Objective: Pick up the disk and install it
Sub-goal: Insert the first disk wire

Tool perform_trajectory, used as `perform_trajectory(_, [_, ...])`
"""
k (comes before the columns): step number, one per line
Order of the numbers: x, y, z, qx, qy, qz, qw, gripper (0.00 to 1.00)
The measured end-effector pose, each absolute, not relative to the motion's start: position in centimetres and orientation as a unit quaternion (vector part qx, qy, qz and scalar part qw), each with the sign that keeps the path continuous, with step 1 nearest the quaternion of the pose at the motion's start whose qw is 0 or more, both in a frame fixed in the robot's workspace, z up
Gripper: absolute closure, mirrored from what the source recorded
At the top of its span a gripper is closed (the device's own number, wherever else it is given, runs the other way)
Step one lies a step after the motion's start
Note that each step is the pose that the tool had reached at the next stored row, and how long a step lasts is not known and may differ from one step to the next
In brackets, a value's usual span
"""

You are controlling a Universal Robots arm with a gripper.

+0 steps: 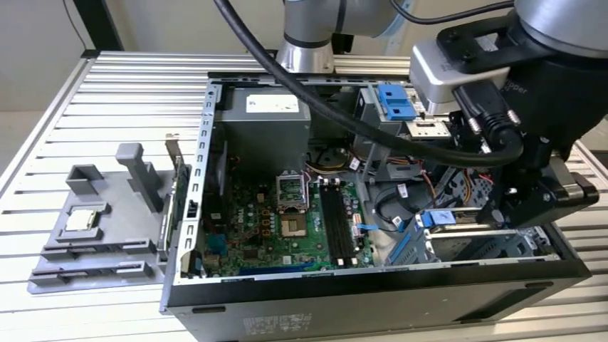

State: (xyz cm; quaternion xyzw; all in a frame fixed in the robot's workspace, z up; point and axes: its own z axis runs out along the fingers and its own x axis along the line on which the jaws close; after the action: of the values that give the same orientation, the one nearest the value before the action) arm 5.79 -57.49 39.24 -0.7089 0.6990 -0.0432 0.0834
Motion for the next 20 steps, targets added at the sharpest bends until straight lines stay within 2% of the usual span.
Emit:
perform_trajectory(4, [5.80, -57.49, 40.23, -0.709, 0.699, -0.043, 0.083, 0.00])
perform_trajectory(20, [6.21, -57.30, 40.16, -0.708, 0.700, -0.042, 0.082, 0.00])
